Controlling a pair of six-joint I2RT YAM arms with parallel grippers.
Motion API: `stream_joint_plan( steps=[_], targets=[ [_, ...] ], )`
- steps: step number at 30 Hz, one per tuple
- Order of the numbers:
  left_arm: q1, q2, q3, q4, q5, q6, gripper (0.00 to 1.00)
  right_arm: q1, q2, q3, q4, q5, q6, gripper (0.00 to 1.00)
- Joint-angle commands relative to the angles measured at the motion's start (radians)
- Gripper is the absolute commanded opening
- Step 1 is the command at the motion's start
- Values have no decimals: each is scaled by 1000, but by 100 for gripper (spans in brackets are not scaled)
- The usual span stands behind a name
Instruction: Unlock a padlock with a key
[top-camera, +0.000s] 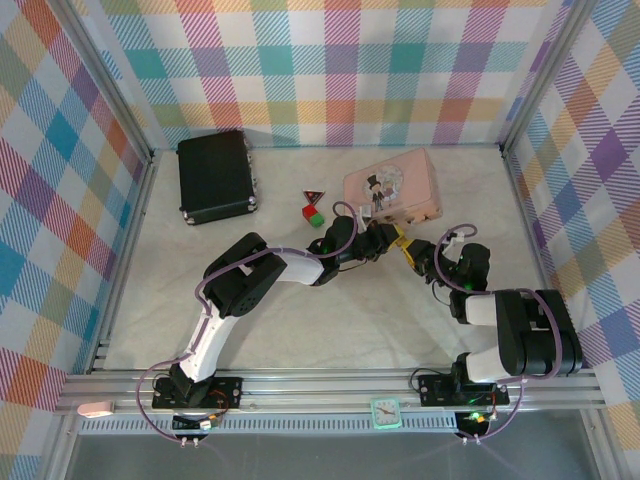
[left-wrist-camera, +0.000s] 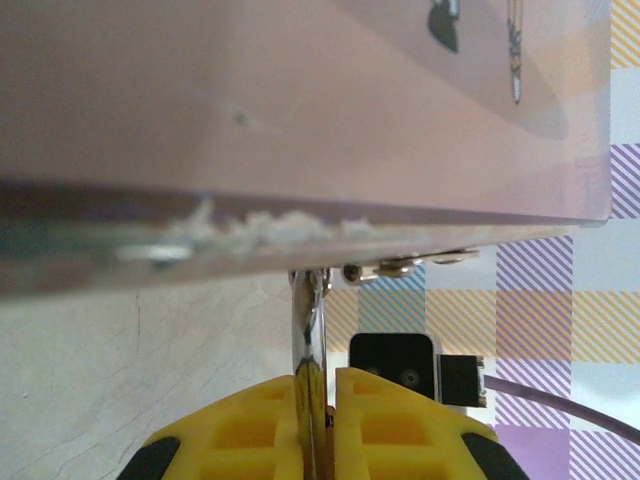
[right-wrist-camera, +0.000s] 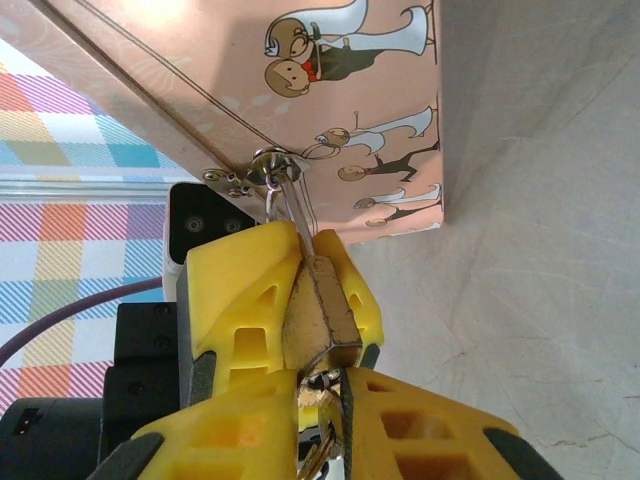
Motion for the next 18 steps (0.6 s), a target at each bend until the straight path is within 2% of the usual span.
stream_joint_plan(
  steps=[1, 4, 7, 12, 18],
  targets=[
    [-25, 9, -15, -18, 28, -76, 0, 13, 24, 16, 68, 12, 39, 14],
    [-25, 3, -28, -5, 20, -76, 0, 13, 58, 17, 95, 29, 98, 8],
    [-26, 5, -42, 28, 5, -76, 0, 12, 107, 11, 191, 39, 220, 0],
    [-27, 34, -50, 157, -11, -41, 0, 12, 176, 10, 392, 54, 495, 0],
    [-14, 161, -30, 449, 34, -46, 0, 14, 139, 54, 412, 43, 877, 0]
  ],
)
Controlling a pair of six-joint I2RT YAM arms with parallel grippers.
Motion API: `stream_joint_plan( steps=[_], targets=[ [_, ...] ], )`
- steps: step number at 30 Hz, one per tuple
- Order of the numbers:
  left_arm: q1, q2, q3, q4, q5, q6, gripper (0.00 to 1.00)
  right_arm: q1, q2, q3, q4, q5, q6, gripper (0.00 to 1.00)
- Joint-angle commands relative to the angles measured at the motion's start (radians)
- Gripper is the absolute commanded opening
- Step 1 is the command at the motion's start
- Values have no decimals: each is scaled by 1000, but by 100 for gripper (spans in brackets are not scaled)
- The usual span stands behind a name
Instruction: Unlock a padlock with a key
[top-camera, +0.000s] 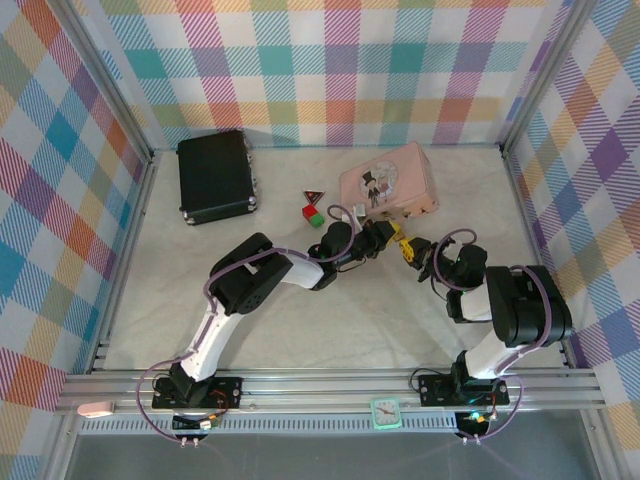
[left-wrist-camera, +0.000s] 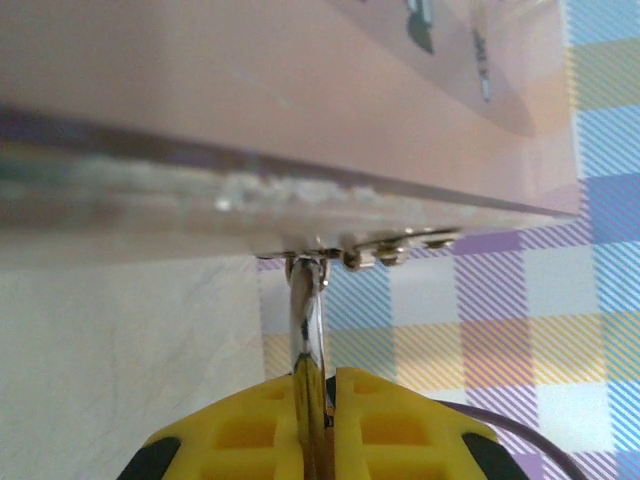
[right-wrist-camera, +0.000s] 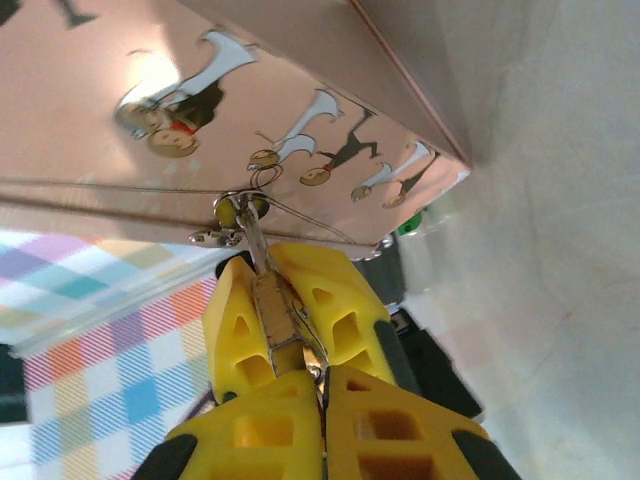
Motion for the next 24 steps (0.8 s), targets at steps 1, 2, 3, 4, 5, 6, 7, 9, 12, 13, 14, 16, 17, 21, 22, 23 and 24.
stream_joint_plan(
  steps=[1, 2, 3, 4, 5, 6, 7, 9, 12, 13, 14, 16, 17, 21, 22, 23, 24],
  targets=[
    [-19, 79, -9, 180, 108, -18, 0, 8, -62, 53, 130, 38, 308, 0],
    [-20, 74, -21, 179, 113, 18, 0, 8, -95, 52, 129, 56, 355, 0],
    [-21, 64, -31, 176, 115, 56, 0, 9, -126, 49, 129, 86, 402, 0],
    [-23, 59, -41, 176, 114, 81, 0, 9, -153, 44, 129, 117, 430, 0],
    [-23, 58, -46, 178, 111, 97, 0, 9, -186, 41, 129, 156, 458, 0],
    [-23, 64, -46, 180, 109, 103, 0, 9, -216, 41, 124, 188, 471, 0],
    [-23, 74, -39, 180, 110, 108, 0, 9, -240, 46, 104, 204, 479, 0],
    [-24, 104, -18, 185, 113, 107, 0, 9, -286, 61, 51, 222, 485, 0],
    [-33, 121, -3, 188, 108, 121, 0, 11, -308, 56, 24, 248, 494, 0],
    [-36, 116, -2, 186, 104, 132, 0, 11, -307, 50, 22, 252, 495, 0],
    [-39, 112, -1, 185, 101, 146, 0, 11, -305, 41, 20, 256, 493, 0],
    [-41, 109, 6, 185, 94, 150, 0, 11, -299, 26, 6, 257, 480, 0],
    [-40, 108, 6, 182, 91, 150, 0, 11, -293, 19, -1, 255, 471, 0],
    [-40, 91, -3, 168, 73, 155, 0, 12, -234, 9, -37, 213, 398, 0],
    [-40, 88, -8, 161, 69, 155, 0, 11, -214, 11, -36, 207, 370, 0],
    [-41, 79, -15, 150, 65, 161, 0, 12, -184, 20, -40, 186, 341, 0],
    [-41, 71, -21, 132, 60, 165, 0, 11, -153, 28, -22, 174, 316, 0]
  ],
)
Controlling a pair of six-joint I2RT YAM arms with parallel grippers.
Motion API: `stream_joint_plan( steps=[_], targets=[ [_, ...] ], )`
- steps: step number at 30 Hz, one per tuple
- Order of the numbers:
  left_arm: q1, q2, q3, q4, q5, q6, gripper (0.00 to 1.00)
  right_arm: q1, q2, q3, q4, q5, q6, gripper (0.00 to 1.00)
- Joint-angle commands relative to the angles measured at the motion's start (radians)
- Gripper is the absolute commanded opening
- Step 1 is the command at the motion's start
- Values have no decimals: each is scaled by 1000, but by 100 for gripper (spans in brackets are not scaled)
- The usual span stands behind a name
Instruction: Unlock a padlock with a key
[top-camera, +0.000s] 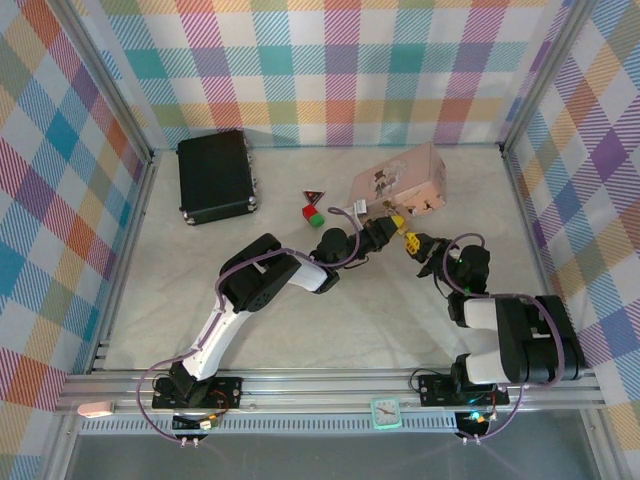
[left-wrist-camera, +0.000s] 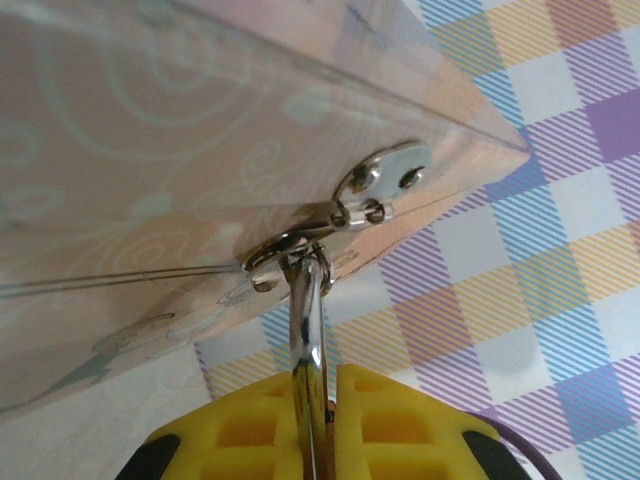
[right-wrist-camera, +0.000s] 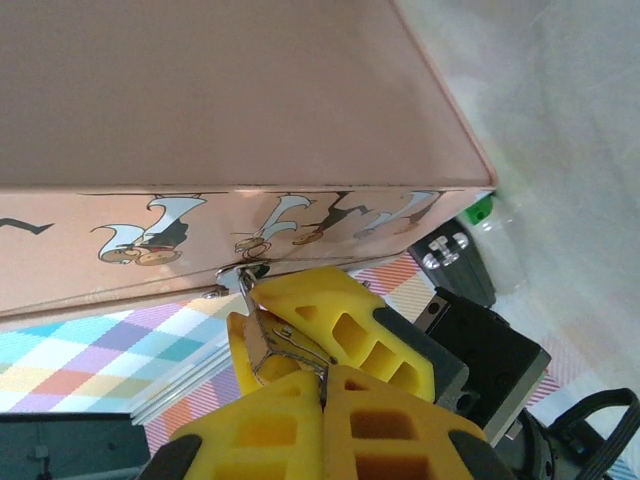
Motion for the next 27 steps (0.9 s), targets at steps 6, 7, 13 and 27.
stream_joint_plan(
  steps=[6, 7, 13, 27],
  targets=[
    [-34, -42, -74, -171, 43, 69, 0, 8, 232, 141, 210, -98, -105, 0],
    [-34, -47, -78, -175, 40, 68, 0, 11, 247, 141, 215, -98, -116, 0],
    [-36, -65, -80, -210, 28, 37, 0, 14, 293, 138, 170, -134, -259, 1],
    [-47, -120, -64, -397, 3, 21, 0, 12, 137, 135, -213, -164, -604, 23]
  ],
)
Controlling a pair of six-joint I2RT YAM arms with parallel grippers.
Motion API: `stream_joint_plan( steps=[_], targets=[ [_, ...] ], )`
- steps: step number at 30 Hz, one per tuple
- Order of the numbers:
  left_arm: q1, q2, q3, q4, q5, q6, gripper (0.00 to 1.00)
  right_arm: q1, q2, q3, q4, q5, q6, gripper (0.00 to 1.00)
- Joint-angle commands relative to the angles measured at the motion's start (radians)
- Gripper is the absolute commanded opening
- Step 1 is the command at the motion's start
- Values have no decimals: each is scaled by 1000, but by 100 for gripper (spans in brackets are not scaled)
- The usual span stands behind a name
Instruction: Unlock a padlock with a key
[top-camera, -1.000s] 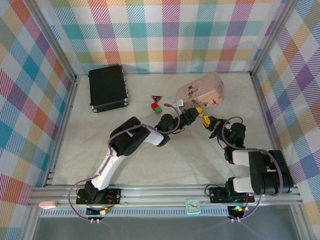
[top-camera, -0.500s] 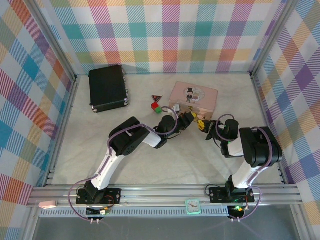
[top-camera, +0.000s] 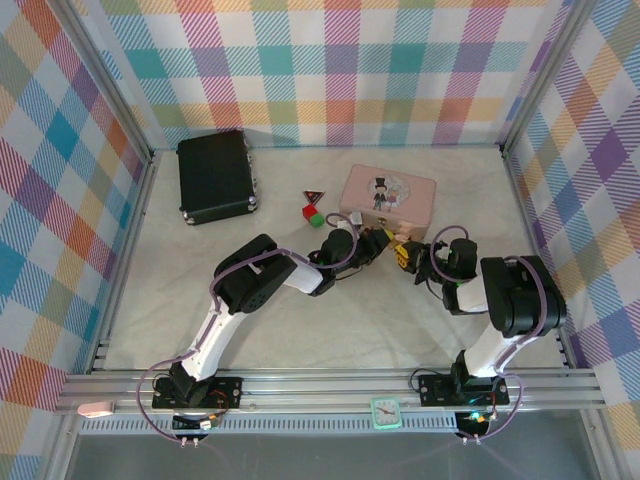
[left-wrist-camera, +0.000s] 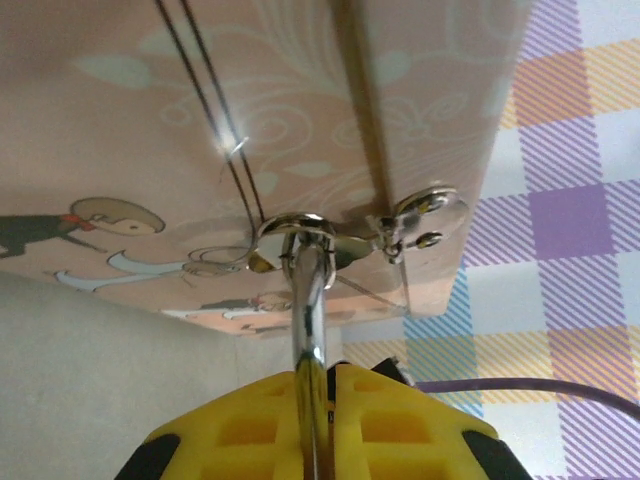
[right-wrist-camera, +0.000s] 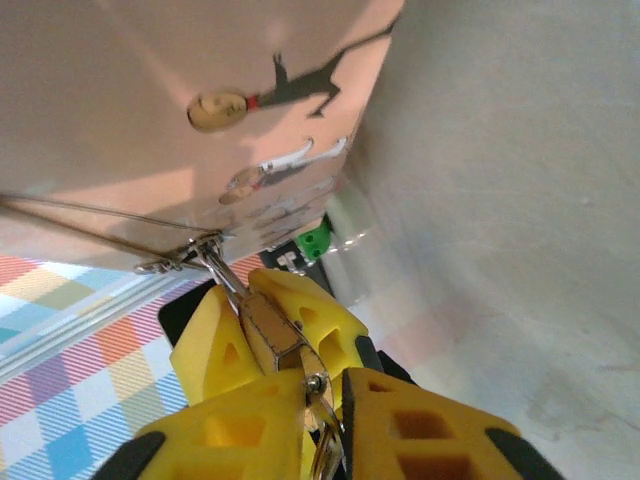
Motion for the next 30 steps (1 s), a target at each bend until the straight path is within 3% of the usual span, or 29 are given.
stream_joint_plan(
  steps=[1, 4, 9, 15, 21, 24, 30],
  targets=[
    [-43, -70, 1, -96, 61, 28, 0, 5, -128, 52, -180, -25, -216, 27],
    [-43, -84, 6, -162, 43, 31, 0, 5, -261, 89, -507, 21, -422, 37],
    [-46, -96, 13, -251, 24, 59, 0, 4, -493, 160, -977, 202, -738, 53],
    [-65, -103, 24, -347, 11, 115, 0, 4, -633, 218, -1213, 328, -934, 59],
    [-82, -103, 11, -395, -2, 167, 3, 4, -651, 284, -1298, 367, -1071, 61],
    [-82, -103, 2, -404, -1, 172, 12, 5, -642, 298, -1303, 360, -1099, 62],
    [-73, -178, -67, -422, -16, 186, 47, 5, -607, 314, -1306, 315, -1136, 64]
  ],
)
